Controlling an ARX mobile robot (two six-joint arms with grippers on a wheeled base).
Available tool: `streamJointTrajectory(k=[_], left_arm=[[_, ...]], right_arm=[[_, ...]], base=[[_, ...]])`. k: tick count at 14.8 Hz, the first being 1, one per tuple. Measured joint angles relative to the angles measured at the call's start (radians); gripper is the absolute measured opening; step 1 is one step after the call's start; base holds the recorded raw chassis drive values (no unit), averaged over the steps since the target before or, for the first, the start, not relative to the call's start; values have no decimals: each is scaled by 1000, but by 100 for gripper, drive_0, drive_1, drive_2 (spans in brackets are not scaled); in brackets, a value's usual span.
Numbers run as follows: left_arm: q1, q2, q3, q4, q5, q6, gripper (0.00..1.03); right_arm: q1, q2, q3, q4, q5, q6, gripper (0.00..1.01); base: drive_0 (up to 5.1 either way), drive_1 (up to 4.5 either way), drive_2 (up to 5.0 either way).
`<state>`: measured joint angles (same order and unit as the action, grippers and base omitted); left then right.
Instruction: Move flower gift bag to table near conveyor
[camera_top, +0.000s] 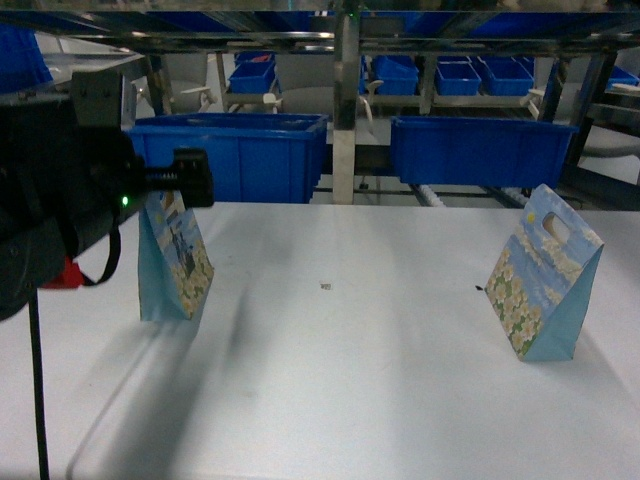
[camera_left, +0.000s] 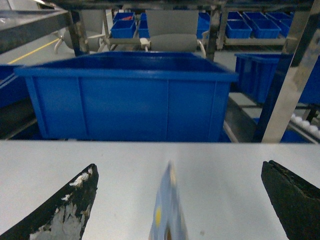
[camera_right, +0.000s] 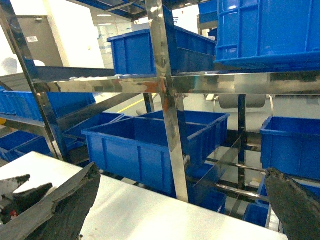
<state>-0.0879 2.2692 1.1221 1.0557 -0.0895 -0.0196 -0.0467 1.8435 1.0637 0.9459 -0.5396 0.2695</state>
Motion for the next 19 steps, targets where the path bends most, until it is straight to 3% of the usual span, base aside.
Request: streamJointTrajectory(k=[2,7,8,9,10,11,13,14,15,19], left_arm=[[-14,-127,44,-115,41,-47,98],[-26,-168,69,-130,54,-59,98],[-19,-216,-18,-102,-8,-23,83],[-13,-301,-156,-51,-5,-6,68],[-1,-377,-261,1,0,1,55],[8,-438,-363,72,8,2,43],[26,-544,-578,102,23,2,14],[34,-670,-705,121,38,5,2],[85,-793,-824,111,85,5,2],[89,-963,-941,54,87,5,2]], right_arm=[[0,0,0,0,0,0,98],[0,0,0,0,0,0,98],[4,-6,0,-29,26,-13,97],[37,-79,-70,-159,287,-101,83],[49,-153,-190,-125,444,-175,70],[48,-225,-286,-77,518,-220,57],[47,-348,-483,-11,537,-252,28],[47,-428,-623,14,536,-264,2],[47,-546,-738,28,537,-267,2],[47,-684,-861,-1,536,-267,2]], base=[[0,0,0],[0,0,0],[0,0,0],[0,0,0],[0,0,0],[0,0,0],[0,0,0],[0,0,0],[0,0,0],[0,0,0]])
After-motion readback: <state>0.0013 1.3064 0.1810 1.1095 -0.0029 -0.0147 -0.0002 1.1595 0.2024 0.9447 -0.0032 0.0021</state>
